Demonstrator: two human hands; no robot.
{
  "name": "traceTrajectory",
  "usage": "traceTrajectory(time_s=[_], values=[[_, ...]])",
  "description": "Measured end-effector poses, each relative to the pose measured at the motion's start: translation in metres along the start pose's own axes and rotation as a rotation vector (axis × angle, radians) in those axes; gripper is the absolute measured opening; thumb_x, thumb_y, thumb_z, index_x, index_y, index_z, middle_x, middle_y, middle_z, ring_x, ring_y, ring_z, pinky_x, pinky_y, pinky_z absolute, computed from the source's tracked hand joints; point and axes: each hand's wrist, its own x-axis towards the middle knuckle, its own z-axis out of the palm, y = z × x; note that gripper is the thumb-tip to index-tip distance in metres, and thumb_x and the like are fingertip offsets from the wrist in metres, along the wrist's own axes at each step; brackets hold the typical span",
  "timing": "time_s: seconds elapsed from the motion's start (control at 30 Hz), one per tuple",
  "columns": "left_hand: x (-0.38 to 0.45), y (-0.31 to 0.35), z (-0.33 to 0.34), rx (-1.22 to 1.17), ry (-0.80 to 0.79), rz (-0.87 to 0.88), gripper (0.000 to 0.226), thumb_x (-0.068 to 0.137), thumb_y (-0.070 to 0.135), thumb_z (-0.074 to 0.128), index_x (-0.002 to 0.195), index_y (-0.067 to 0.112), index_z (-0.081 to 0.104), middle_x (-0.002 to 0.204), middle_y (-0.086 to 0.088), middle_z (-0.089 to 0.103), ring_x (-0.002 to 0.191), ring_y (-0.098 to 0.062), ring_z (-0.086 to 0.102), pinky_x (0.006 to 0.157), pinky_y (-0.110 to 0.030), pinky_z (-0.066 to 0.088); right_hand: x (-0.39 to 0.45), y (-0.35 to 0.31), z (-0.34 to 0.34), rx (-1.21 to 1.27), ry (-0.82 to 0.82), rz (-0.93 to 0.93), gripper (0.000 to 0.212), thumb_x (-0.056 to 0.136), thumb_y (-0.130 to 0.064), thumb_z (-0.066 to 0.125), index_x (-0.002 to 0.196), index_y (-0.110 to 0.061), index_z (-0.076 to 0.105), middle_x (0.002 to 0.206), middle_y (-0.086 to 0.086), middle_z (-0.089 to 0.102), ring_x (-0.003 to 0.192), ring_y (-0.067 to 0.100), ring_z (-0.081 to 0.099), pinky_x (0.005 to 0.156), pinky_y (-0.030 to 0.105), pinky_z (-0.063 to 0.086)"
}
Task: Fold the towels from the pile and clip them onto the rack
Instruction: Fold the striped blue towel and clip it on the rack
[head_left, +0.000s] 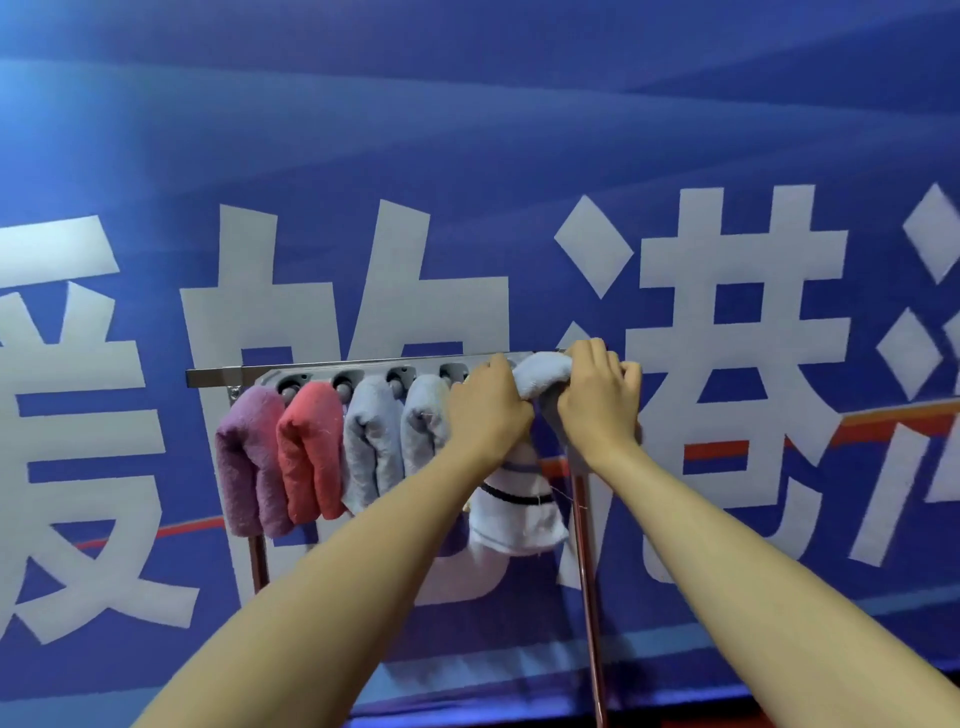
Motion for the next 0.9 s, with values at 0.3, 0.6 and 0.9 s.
traceTrajectory(time_s=[0.3, 0.6, 0.9], values=[[0.052, 0.01, 0.03, 0.015, -0.05, -0.024, 0.018, 0.084, 0.01, 0.05, 0.1, 0.006, 0.042, 0.101, -0.013, 0.055, 0.083, -0.035, 0.055, 0.06, -0.036, 0.034, 0.037, 0.042, 0.049, -0.103, 0.114, -0.139, 0.033, 0.056, 0.003, 0.077, 0.078, -0.006, 0.055, 0.071, 0.007, 0.057, 0.063, 0.024, 0.055, 0.059, 0.031, 0.042], [0.093, -0.007, 0.072, 0.251, -0.036, 0.121, 0.038, 0.078, 0.017, 0.068, 0.097, 0.01, 0.036, 0.098, -0.012, 0.054, 0.075, -0.036, 0.057, 0.058, -0.037, 0.038, 0.046, 0.069, 0.106, -0.139, 0.073, -0.204, 0.036, 0.056, 0.004, 0.077, 0.081, -0.006, 0.053, 0.073, 0.008, 0.053, 0.062, 0.023, 0.049, 0.059, 0.032, 0.04], [0.086, -0.033, 0.092, 0.213, -0.104, 0.29, 0.029, 0.078, 0.015, 0.058, 0.102, 0.008, 0.045, 0.1, -0.006, 0.05, 0.078, -0.023, 0.042, 0.071, -0.026, 0.024, -0.009, 0.079, 0.129, 0.116, -0.262, -0.078, 0.065, 0.074, -0.018, 0.068, 0.135, -0.012, 0.044, 0.121, 0.01, 0.05, 0.108, 0.028, 0.047, 0.087, 0.036, 0.032]])
